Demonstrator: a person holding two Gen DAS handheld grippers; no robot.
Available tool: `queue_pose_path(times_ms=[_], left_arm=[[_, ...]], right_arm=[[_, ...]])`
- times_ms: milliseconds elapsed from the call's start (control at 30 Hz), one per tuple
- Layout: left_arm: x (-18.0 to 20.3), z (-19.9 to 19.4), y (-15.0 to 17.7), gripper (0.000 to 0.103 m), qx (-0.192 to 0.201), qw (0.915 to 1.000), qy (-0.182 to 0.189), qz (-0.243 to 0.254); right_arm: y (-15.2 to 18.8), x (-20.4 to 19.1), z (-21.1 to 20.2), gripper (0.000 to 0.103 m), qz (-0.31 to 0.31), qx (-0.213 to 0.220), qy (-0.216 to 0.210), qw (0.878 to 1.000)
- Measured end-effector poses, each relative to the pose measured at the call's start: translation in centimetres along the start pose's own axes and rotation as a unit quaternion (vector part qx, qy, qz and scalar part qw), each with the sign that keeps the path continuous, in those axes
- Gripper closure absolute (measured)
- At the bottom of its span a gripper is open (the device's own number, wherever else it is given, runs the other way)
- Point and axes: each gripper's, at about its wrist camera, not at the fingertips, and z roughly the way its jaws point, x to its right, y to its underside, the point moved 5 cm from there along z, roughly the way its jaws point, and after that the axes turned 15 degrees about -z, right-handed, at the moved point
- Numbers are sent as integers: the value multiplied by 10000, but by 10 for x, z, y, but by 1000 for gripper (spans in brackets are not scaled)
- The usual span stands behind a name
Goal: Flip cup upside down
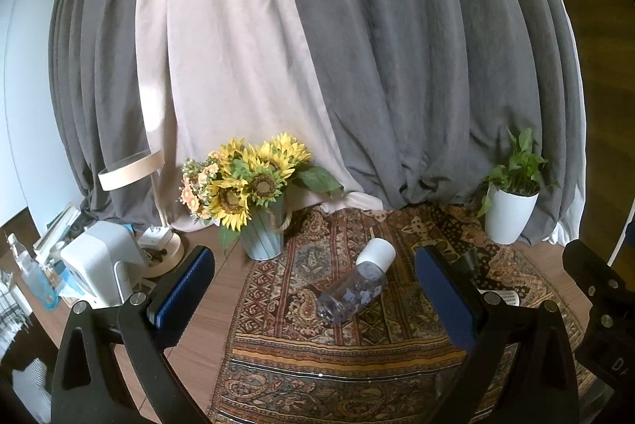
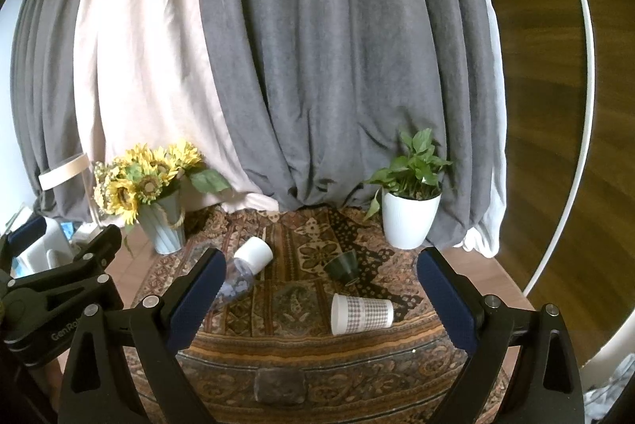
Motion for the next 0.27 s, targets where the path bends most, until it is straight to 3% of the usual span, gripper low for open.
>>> queue_pose_path(times_ms=[267], left_arm=[[1,1,0,0,1,10000,0,-14]], right_arm=[[-1,0,4,6,-2,-17,-1,10000]])
